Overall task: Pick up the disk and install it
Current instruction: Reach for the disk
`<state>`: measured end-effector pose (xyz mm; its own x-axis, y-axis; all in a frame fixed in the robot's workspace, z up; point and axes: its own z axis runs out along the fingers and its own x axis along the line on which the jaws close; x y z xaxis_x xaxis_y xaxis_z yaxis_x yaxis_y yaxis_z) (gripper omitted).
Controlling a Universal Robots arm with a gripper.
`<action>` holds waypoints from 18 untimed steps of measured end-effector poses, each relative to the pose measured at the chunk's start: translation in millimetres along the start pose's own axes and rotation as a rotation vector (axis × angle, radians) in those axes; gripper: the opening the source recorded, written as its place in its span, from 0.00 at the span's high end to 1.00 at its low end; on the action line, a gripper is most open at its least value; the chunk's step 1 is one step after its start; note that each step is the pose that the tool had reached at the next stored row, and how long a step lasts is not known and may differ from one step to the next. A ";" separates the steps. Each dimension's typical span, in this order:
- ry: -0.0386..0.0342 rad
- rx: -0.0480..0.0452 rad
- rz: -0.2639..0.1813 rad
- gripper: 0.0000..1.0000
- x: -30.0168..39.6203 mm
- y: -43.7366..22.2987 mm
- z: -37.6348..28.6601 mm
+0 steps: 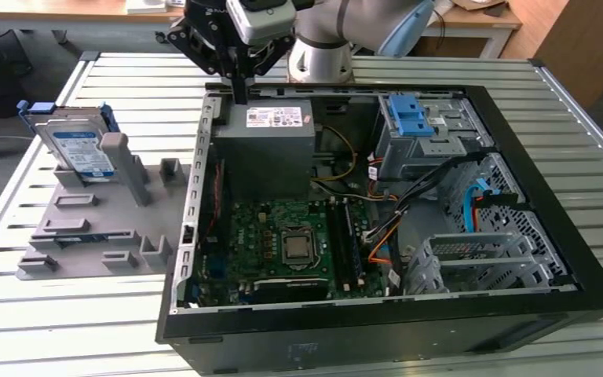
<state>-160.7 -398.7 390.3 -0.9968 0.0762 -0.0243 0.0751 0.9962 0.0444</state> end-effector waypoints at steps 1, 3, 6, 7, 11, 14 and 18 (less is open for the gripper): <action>0.0000 0.0000 0.000 0.89 0.5 0.0 0.0; 0.0001 0.0000 0.000 0.89 1.0 0.0 0.0; 0.0001 0.0001 0.000 0.89 1.8 -0.1 0.1; 0.0001 0.0000 0.000 0.89 2.0 -0.1 0.1; 0.0000 0.0000 0.000 0.89 2.6 -0.2 0.2; 0.0001 0.0000 0.000 0.89 3.2 -0.2 0.3; 0.0001 0.0001 0.000 0.89 4.9 -0.3 0.3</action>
<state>-165.6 -398.6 389.9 -0.9968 0.0763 -0.0243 0.0752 0.9962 0.0443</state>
